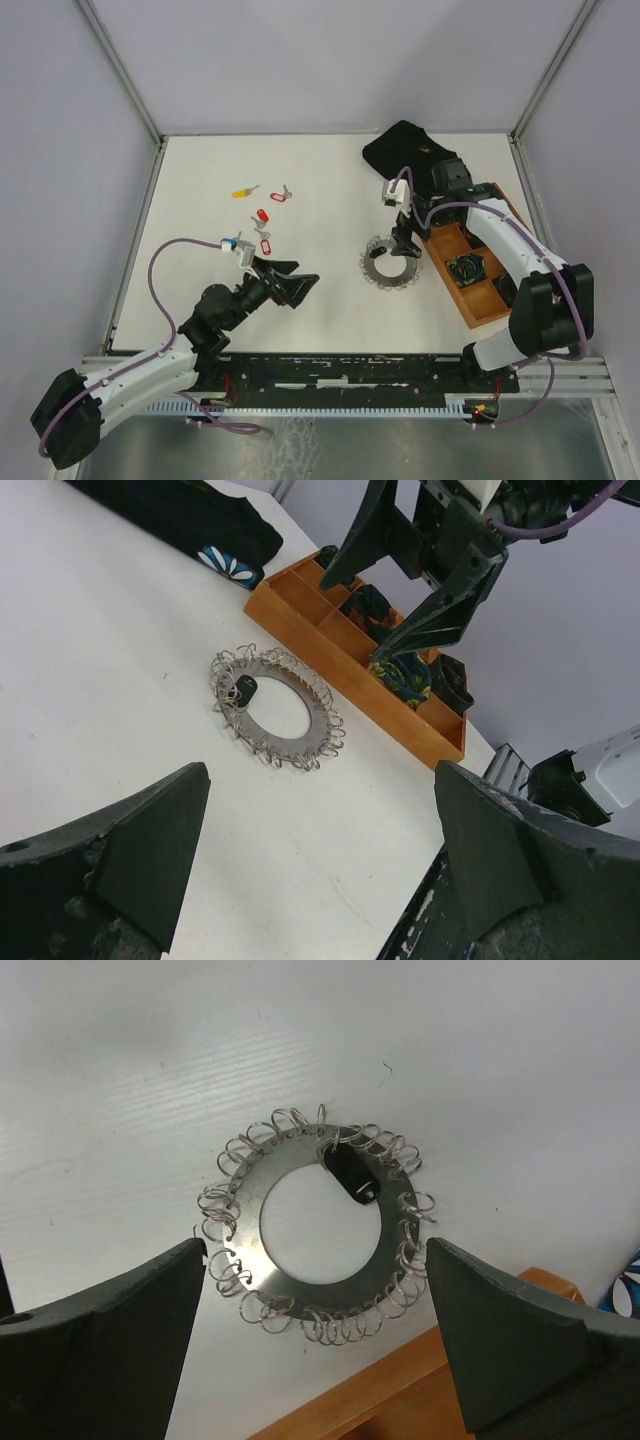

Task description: Remove the keys from the keyring

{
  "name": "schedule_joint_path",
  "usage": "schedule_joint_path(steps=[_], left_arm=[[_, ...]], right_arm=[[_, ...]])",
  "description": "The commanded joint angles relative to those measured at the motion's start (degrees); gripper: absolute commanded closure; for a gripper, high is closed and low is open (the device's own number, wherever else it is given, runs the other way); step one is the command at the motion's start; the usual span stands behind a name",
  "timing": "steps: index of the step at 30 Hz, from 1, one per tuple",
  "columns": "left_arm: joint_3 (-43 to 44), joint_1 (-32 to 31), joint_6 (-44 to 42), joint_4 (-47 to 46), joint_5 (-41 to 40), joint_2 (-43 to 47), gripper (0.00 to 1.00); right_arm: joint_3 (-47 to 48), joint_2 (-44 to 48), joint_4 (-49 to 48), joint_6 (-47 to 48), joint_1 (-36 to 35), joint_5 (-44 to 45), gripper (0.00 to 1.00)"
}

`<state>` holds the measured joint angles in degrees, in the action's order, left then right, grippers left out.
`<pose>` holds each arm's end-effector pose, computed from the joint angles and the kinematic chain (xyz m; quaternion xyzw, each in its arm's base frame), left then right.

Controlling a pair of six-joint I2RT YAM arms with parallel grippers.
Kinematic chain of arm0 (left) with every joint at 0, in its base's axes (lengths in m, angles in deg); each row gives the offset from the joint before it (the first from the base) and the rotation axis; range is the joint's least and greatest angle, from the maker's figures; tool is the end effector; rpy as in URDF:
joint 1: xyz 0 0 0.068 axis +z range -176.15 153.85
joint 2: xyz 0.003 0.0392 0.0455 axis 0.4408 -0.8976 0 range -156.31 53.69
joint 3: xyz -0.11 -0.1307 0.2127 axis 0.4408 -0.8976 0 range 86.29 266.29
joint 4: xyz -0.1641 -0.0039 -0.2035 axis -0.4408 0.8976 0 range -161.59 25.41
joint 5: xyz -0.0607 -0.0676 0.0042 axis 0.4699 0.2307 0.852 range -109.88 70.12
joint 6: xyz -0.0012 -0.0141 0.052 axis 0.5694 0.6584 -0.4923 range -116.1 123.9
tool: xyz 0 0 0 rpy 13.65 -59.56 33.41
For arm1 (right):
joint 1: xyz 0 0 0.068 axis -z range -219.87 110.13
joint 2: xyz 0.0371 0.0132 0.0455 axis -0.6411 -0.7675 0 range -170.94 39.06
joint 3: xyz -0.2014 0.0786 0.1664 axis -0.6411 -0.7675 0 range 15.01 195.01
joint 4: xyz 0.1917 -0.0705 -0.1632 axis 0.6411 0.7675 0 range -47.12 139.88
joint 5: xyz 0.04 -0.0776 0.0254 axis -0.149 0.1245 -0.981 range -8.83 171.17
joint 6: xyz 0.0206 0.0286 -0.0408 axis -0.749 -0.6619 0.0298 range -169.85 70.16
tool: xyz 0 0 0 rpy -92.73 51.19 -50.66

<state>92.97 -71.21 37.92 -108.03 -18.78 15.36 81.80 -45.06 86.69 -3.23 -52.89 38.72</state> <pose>0.1140 -0.1153 0.2089 0.0721 0.6731 -0.4735 0.5635 0.2802 0.0894 0.2726 -0.5271 0.7384 0.2686 0.3236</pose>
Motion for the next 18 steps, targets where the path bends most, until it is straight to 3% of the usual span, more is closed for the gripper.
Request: schedule_joint_path(steps=[1, 7, 18], left_arm=[[-1.7, 0.2, -0.9, -4.7, -1.3, 1.5, 0.0], [-5.3, 0.2, -0.9, -7.6, -2.3, 1.6, 0.0], [-6.8, 0.2, -1.6, -8.2, -3.1, 0.8, 0.0]], right_arm=[[3.8, -3.4, 5.4, 16.3, -1.8, 2.9, 0.01], [4.2, -8.1, 5.9, 24.7, -4.1, 9.8, 0.08], [7.7, -18.0, 1.8, 24.2, -7.1, 22.0, 0.24]])
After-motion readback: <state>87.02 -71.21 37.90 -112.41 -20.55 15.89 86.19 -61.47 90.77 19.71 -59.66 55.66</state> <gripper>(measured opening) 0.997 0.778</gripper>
